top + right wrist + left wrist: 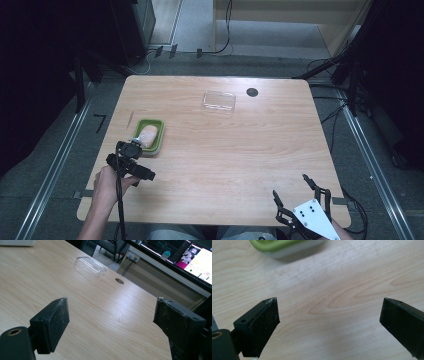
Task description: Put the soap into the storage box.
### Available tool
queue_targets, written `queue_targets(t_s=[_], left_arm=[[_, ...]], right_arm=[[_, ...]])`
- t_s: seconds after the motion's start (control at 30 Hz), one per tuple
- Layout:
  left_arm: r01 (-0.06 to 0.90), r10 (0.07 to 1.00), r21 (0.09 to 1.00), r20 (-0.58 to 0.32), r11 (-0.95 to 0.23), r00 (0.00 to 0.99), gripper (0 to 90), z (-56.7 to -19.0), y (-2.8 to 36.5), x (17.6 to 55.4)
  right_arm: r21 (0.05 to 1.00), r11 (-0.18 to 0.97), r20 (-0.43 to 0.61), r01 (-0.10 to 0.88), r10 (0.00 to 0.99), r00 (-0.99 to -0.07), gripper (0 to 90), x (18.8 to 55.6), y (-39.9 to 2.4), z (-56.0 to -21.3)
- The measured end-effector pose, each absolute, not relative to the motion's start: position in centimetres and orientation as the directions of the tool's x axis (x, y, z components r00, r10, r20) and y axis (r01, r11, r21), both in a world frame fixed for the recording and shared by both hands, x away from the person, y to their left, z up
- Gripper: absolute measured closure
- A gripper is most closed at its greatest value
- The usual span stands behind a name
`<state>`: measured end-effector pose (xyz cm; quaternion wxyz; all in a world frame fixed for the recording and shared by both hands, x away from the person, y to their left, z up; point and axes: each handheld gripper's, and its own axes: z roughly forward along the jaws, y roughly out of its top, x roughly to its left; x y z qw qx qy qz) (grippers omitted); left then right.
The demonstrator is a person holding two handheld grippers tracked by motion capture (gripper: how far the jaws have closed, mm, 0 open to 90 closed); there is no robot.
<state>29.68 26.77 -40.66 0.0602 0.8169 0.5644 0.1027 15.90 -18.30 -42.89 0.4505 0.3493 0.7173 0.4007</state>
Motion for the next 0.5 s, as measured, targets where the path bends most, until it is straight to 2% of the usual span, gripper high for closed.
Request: queue_targets(t_s=[0.5], left_arm=[[0.912,0.927,0.168,0.081,-0.374,0.365,2.9,-42.6,26.5,27.0]], right_arm=[[0.889,0.438,-0.371,0.131,0.859,-0.353,13.3,16.0,-18.3,-42.9]])
